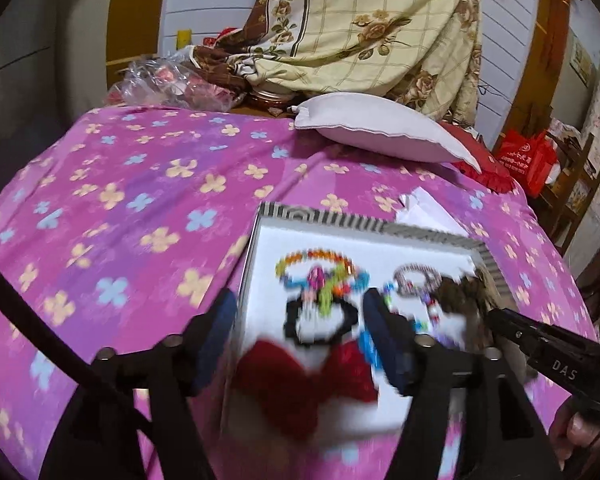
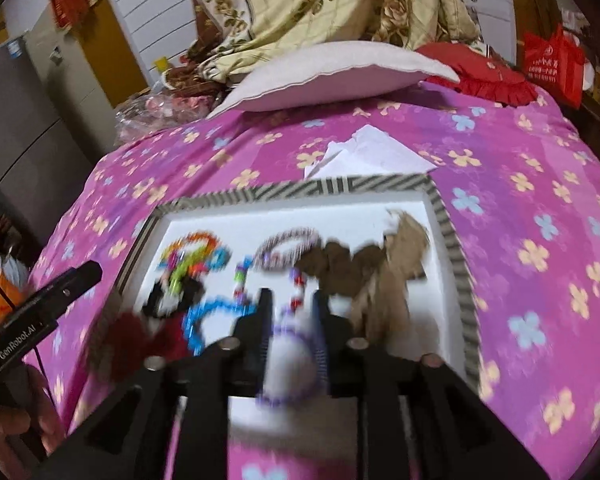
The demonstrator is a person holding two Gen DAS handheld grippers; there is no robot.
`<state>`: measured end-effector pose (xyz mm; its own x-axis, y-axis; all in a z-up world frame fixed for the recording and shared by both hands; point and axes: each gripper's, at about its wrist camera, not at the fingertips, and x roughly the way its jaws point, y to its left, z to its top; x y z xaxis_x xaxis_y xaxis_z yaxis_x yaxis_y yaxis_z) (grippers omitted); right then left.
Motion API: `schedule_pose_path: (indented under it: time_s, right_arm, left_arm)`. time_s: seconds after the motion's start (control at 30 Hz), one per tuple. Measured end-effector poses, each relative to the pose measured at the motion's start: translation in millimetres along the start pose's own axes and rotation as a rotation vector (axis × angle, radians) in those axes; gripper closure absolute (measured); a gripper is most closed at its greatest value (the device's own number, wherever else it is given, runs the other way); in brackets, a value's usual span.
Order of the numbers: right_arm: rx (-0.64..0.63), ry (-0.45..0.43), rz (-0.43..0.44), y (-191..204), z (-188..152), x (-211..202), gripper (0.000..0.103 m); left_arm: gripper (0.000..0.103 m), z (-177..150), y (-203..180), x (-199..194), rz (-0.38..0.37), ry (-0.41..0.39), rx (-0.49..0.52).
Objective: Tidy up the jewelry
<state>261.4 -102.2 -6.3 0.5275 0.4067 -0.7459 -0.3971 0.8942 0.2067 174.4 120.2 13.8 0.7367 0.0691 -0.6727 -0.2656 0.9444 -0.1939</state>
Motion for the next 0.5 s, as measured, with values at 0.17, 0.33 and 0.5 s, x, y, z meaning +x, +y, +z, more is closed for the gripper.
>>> schedule_pose_path:
  time_s: [0.17, 0.33, 0.5]
  right_arm:
    - [-0.038, -0.011, -0.018, -2.9, -51.7, -36.2, 0.068]
    - [0.006, -0.007, -0.066, -36.6, -80.8, -50.0, 0.068]
    - [0.077, 0.037, -0.068, -73.4, -91.0, -56.0, 0.068]
  left_arm:
    - [0.041, -42.5, -0.7, -28.2, -0.037, 0.014, -0.024]
    - [0.041, -54.4, -12.2, -25.6, -0.012, -0.023, 0.018]
    - [0.041, -59.3, -6.3, -10.4, -0.017, 0.013, 0.005]
